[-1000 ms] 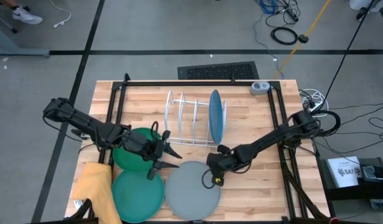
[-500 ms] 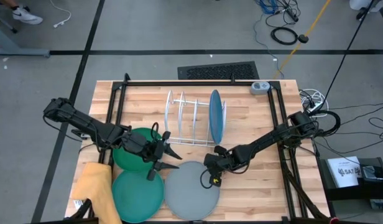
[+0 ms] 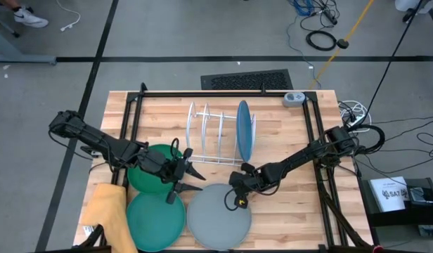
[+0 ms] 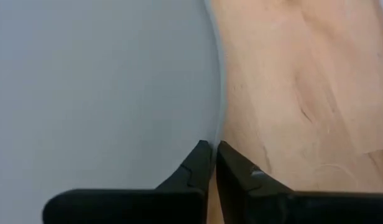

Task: Sort dishes
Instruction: Put the gray plate in the dish rack

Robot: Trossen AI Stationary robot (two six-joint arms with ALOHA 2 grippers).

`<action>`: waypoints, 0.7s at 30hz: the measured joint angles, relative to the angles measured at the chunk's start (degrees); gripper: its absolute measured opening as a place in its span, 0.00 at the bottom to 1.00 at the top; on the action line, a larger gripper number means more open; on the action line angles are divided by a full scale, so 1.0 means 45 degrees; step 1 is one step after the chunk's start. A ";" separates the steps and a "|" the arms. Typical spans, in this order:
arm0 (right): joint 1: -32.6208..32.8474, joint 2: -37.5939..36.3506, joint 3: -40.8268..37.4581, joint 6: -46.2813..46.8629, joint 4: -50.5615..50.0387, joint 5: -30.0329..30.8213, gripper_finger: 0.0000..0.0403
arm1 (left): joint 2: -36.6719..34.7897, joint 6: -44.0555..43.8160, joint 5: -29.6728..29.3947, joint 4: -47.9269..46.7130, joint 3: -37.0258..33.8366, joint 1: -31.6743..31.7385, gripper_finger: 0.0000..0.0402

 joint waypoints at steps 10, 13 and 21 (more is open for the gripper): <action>0.0035 -0.0665 -0.0058 -0.0968 -0.0158 0.0867 0.00 | 0.0000 -0.0076 -0.0690 -0.0470 0.0000 0.0006 0.39; 0.0103 -0.0995 -0.0058 -0.1376 -0.0317 0.1234 0.00 | 0.0014 -0.0135 -0.1136 -0.1029 -0.0157 0.0044 0.39; 0.0324 -0.2112 -0.0039 -0.2924 -0.0228 0.2486 0.00 | 0.1025 -0.2098 -0.1334 -0.2427 -0.0282 0.0365 0.39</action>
